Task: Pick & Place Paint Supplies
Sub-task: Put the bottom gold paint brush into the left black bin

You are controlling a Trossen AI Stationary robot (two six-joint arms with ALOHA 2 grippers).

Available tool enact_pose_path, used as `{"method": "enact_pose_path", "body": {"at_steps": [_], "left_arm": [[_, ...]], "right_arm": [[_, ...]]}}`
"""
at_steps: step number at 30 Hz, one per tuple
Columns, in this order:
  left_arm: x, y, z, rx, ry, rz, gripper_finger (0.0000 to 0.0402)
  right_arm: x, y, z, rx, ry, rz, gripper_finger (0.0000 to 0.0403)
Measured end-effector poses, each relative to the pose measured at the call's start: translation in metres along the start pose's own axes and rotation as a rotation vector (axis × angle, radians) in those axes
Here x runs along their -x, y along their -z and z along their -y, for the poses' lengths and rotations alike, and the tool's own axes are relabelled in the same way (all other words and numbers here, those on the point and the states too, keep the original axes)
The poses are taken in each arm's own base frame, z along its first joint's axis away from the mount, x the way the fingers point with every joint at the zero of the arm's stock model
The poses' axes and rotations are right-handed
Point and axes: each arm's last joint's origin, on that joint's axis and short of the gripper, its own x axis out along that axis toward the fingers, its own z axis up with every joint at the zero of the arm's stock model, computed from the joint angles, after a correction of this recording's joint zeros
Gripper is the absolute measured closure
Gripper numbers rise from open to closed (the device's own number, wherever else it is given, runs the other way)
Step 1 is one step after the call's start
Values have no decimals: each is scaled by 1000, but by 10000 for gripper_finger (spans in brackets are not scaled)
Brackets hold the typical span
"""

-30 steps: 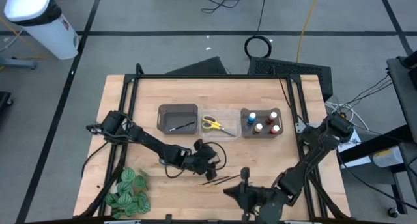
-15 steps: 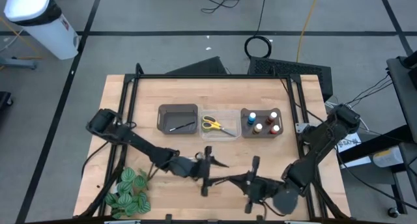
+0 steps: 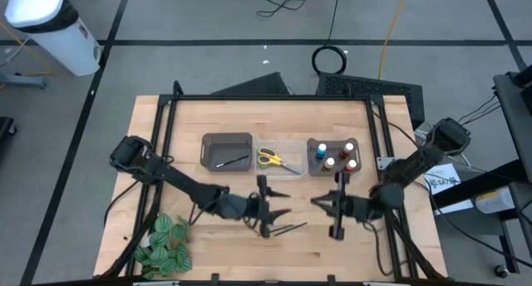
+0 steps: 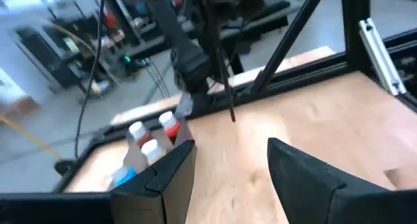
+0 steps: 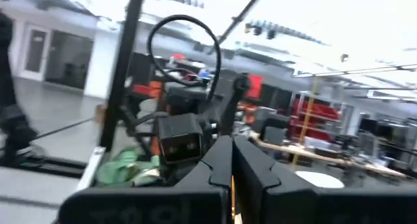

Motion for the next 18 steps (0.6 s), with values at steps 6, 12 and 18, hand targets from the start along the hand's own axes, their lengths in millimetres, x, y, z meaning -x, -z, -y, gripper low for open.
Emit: {"method": "enact_pose_path", "body": {"at_steps": [6,12,18], "left_arm": [[7,8,-56,145,213,25,199],[37,38,-93,252,192,97,199],[35,48,-100,329,200,259,199]], "right_arm": [[-3,1,25,19,63,11,403],[-13,5,39,16,57,43,403],[-29,18,60,-30,7,57,403]]}}
